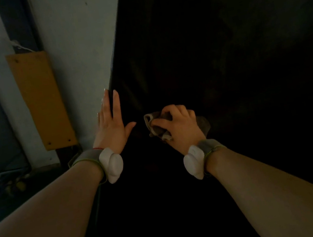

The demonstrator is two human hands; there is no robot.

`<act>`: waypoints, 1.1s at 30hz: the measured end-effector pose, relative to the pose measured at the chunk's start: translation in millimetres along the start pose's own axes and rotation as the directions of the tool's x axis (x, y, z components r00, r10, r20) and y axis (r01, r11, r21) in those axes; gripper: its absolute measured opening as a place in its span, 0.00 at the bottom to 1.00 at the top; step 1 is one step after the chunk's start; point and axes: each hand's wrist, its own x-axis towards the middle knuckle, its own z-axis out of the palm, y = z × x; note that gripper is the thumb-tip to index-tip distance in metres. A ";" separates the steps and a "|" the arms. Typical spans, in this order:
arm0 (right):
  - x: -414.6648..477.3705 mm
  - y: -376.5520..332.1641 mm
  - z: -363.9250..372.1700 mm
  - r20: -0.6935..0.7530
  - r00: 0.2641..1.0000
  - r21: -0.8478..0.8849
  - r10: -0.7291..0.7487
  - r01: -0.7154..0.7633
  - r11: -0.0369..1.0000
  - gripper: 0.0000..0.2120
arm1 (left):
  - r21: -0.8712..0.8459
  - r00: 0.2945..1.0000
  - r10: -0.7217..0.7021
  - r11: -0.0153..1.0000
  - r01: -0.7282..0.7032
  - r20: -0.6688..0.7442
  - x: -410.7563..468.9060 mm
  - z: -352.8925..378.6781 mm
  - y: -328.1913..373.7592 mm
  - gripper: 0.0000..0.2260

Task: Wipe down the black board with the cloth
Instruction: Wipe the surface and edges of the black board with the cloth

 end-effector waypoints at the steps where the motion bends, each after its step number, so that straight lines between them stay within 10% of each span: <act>1: -3.6 1.6 0.6 0.041 0.999 -0.010 -0.022 0.023 1.000 0.23 | 0.012 1.000 -0.012 1.000 0.012 0.005 0.2 0.8 0.0 0.43; 9: 37.4 9.0 -49.0 -0.408 0.893 0.204 0.191 -0.115 0.972 0.26 | 0.085 0.997 -0.072 0.994 0.068 0.039 3.3 2.5 -2.6 0.43; 33: -16.5 -17.8 35.8 -0.078 0.992 0.065 0.099 -0.094 0.993 0.22 | 0.026 0.984 -0.088 0.996 0.085 0.153 -44.6 11.3 -16.8 0.44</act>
